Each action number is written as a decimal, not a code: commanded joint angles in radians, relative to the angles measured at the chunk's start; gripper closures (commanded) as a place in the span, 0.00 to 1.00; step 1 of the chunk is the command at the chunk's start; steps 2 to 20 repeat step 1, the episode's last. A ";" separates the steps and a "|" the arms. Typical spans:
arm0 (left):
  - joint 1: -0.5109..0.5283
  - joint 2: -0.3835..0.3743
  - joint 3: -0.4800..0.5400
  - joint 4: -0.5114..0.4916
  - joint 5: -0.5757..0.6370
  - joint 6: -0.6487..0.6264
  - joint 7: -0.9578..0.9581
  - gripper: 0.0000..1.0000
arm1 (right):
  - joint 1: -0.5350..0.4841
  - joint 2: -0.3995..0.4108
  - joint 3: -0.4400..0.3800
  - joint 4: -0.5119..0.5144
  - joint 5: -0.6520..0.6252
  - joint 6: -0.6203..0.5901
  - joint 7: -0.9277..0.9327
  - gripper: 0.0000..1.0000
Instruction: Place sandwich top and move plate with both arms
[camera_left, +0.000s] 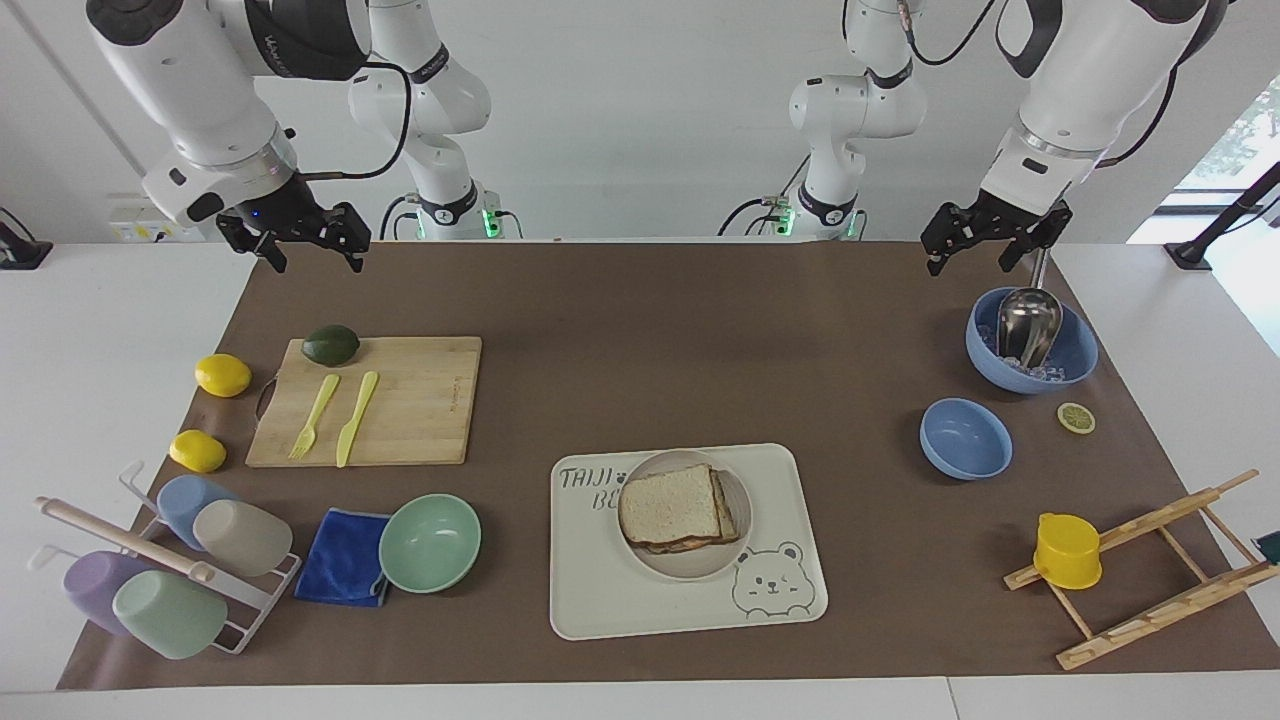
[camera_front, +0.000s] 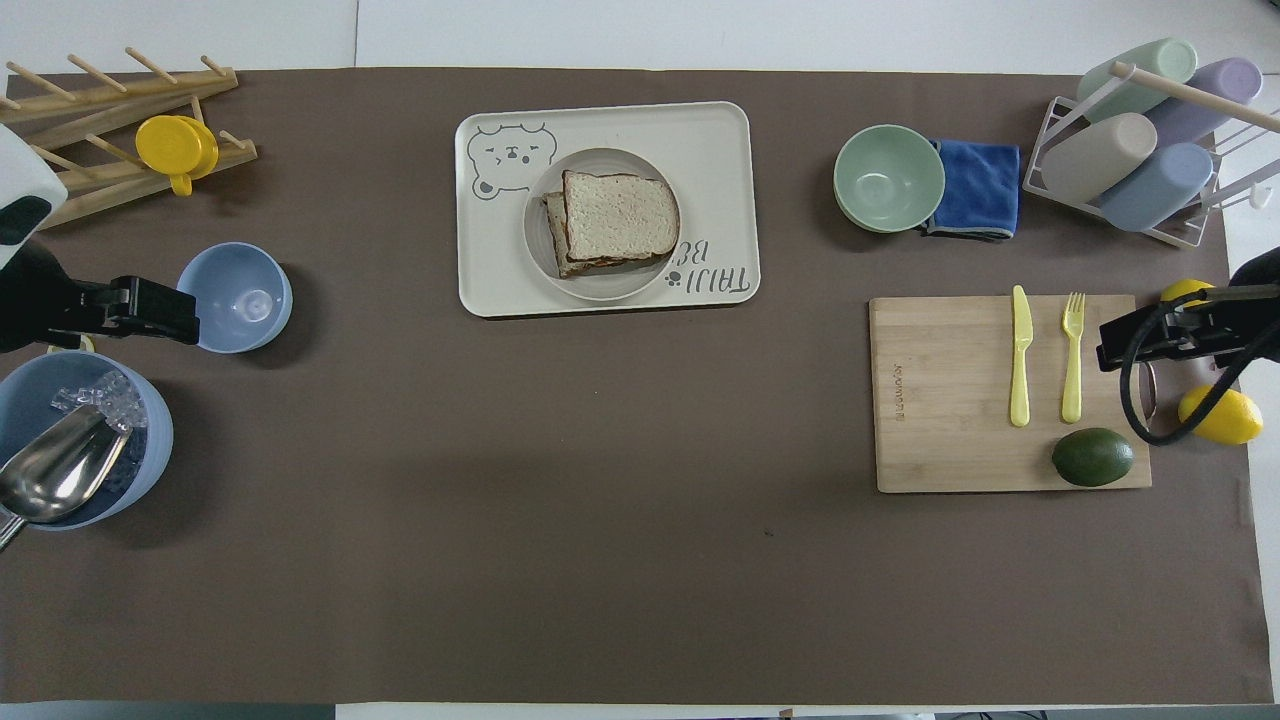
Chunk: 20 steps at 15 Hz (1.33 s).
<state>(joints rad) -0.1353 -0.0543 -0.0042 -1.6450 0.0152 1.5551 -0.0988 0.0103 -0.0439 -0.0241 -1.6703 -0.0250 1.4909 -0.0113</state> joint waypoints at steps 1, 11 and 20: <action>0.016 -0.010 -0.007 -0.015 -0.006 0.022 0.001 0.00 | -0.009 -0.014 0.003 -0.008 0.010 -0.011 -0.012 0.00; 0.016 -0.010 -0.007 -0.015 -0.006 0.022 0.001 0.00 | -0.009 -0.014 0.003 -0.008 0.010 -0.011 -0.012 0.00; 0.016 -0.010 -0.007 -0.015 -0.006 0.022 0.001 0.00 | -0.009 -0.014 0.003 -0.008 0.010 -0.011 -0.012 0.00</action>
